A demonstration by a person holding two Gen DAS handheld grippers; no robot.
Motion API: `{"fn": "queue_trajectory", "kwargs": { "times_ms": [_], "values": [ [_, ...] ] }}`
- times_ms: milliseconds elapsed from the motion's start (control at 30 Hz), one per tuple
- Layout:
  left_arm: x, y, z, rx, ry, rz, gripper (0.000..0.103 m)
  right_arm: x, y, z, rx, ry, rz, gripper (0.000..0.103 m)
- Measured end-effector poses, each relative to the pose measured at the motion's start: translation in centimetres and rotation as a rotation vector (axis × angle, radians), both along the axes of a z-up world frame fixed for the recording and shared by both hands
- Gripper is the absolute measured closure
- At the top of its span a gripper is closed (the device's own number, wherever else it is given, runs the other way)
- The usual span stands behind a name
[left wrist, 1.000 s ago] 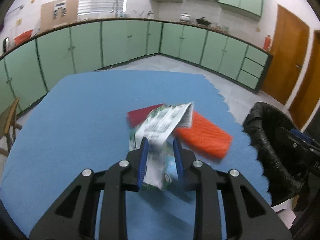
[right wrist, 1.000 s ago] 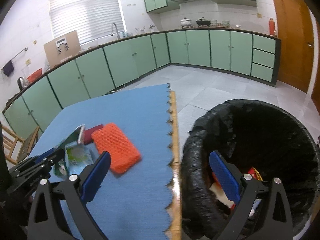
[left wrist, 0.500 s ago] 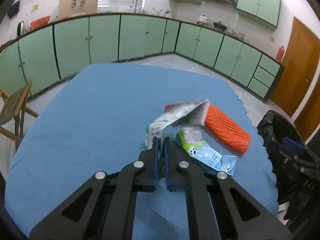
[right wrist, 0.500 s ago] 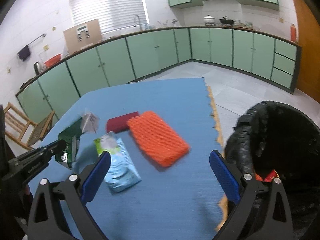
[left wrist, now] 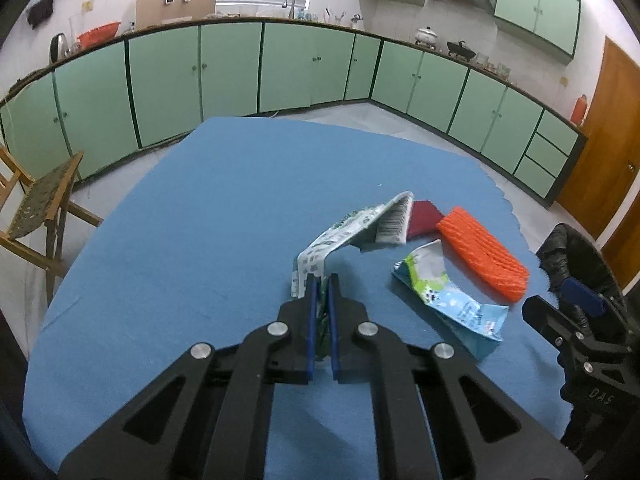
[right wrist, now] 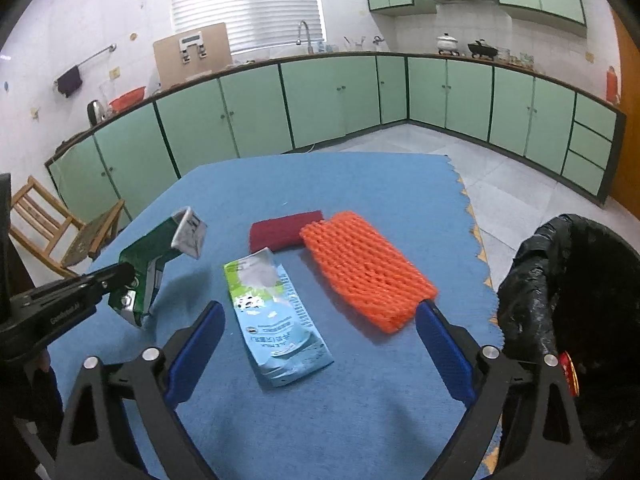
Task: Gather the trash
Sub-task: 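Grasp the light blue milk carton with the right tool while the left holds the packet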
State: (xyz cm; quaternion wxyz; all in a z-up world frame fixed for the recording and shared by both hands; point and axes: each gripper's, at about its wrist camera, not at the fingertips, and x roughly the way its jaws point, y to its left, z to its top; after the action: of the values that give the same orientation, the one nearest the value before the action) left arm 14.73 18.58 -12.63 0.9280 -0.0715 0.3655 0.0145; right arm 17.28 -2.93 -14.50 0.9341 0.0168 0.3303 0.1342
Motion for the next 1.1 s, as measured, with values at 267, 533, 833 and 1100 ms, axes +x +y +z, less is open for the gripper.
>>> {"fn": "queue_trajectory", "kwargs": {
  "times_ms": [267,533,833,1100],
  "values": [
    [0.1,-0.1,-0.6,0.055,-0.082,-0.017,0.098,0.1,1.4,-0.8,-0.009,-0.009,0.025,0.019],
    [0.7,0.1,-1.1,0.048,-0.116,-0.039,0.098,0.6,3.1,-2.5,-0.049,0.042,0.077,0.028],
    [1.2,0.4,-1.3,0.033,-0.118,-0.051,0.098,1.7,4.1,-4.1,-0.081,0.128,0.113,0.036],
    [1.5,0.8,-0.9,0.019,-0.103,-0.035,0.098,1.8,3.7,-3.9,-0.061,0.141,0.124,0.056]
  ]
}}
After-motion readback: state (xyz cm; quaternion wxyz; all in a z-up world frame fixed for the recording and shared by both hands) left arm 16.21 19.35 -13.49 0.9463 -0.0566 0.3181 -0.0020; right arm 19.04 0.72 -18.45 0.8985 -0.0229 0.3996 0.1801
